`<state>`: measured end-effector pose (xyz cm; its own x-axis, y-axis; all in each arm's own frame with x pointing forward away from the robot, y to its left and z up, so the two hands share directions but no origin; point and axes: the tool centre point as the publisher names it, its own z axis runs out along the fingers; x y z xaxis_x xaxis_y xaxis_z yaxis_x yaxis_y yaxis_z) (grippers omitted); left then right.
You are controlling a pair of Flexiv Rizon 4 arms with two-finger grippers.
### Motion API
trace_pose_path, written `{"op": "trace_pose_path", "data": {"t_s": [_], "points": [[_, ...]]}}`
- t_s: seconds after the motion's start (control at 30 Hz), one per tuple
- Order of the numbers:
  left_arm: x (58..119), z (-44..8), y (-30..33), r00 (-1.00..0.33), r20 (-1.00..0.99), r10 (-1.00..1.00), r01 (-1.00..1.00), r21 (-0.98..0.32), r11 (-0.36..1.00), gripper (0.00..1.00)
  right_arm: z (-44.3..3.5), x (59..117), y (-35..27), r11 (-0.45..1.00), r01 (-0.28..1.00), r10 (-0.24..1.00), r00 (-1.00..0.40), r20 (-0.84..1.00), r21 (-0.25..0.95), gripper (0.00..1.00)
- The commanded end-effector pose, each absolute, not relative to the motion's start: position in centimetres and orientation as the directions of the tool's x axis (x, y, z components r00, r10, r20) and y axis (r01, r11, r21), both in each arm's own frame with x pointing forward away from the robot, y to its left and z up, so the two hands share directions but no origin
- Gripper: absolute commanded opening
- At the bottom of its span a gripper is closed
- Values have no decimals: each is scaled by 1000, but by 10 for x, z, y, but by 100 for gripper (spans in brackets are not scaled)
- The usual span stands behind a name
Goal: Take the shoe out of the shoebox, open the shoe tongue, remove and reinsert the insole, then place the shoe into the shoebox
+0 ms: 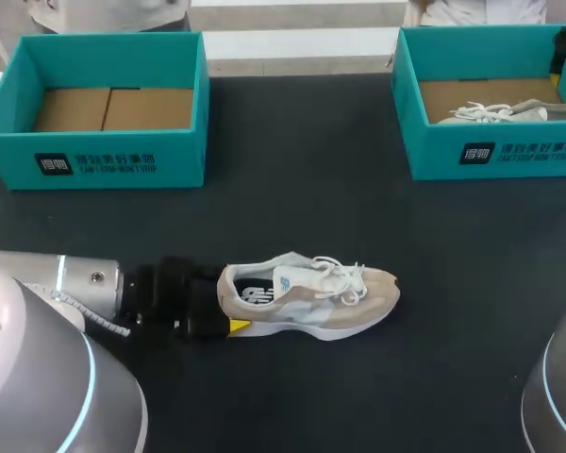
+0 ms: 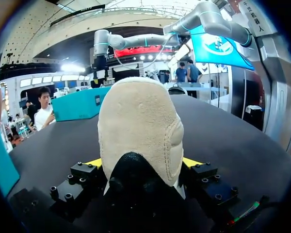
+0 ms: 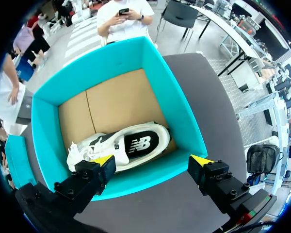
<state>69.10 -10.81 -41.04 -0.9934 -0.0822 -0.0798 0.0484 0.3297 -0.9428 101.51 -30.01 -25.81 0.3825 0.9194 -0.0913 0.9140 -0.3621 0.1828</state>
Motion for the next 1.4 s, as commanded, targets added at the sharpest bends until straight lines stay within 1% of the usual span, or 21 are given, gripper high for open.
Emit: {"op": "trace_pose_path", "data": {"t_s": [0.03,0.3,0.9,0.93,1.0,1.2,1.33,1.4], "points": [[688,-406,-102,-993,-80,-81,49,-941,334,0,-258,1016,-300,-363,914,919,383,-91,182,100],[689,-414,-102,-994,-64,-87,30,-936,350,0,-258,1016,-300,-363,914,919,383,-91,182,100],[689,-414,-102,-994,-64,-87,30,-936,350,0,-258,1016,-300,-363,914,919,383,-91,182,100],[689,-414,-102,-994,-64,-87,30,-936,350,0,-251,1013,-296,-349,915,924,372,-88,200,100],[689,-414,-102,-994,-64,-87,30,-936,350,0,-240,1002,-282,-309,933,945,323,-50,184,100],[689,-414,-102,-994,-64,-87,30,-936,350,0,-224,956,-238,-295,943,951,305,-46,155,100],[689,-414,-102,-994,-64,-87,30,-936,350,0,-222,919,-203,-283,947,957,290,-25,154,100],[689,-414,-102,-994,-64,-87,30,-936,350,0,-224,901,-181,-269,952,963,269,19,148,100]]}}
